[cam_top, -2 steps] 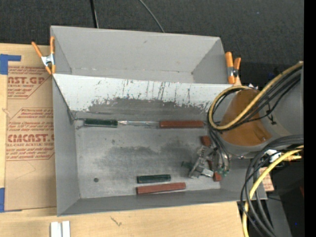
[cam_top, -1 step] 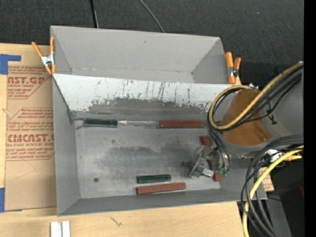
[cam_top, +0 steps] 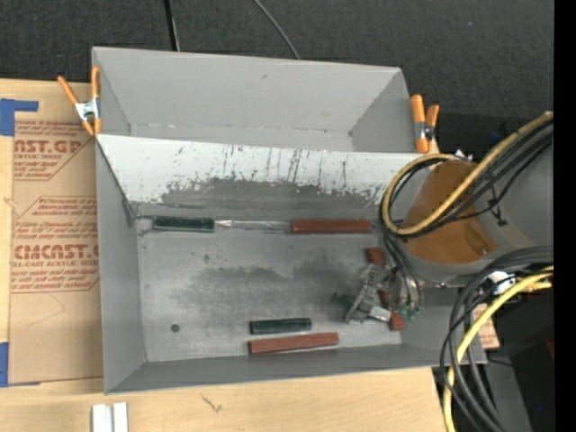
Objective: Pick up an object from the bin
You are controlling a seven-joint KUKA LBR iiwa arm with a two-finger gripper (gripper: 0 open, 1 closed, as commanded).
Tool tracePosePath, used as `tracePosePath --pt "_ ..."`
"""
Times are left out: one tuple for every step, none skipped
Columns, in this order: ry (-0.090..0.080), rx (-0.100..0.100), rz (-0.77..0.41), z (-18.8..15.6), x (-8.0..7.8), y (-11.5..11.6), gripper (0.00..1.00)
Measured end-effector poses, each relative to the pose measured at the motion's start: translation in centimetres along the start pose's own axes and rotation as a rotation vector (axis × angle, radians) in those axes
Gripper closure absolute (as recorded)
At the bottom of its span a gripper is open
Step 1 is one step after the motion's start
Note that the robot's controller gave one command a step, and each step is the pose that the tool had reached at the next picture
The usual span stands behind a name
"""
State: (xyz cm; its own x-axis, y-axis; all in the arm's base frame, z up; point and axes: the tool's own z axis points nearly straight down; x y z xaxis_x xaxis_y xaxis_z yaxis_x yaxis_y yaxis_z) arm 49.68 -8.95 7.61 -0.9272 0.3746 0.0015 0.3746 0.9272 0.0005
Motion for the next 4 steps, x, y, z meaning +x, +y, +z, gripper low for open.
tracePosePath --pt "0.004 0.001 0.000 -0.7 0.1 0.0 1.00" --pt "0.009 0.002 0.000 -2.7 0.3 0.0 1.00" --pt "-0.001 0.000 0.000 -4.6 0.0 0.0 1.00" --pt "0.000 0.000 0.000 -5.8 0.1 0.0 1.00"
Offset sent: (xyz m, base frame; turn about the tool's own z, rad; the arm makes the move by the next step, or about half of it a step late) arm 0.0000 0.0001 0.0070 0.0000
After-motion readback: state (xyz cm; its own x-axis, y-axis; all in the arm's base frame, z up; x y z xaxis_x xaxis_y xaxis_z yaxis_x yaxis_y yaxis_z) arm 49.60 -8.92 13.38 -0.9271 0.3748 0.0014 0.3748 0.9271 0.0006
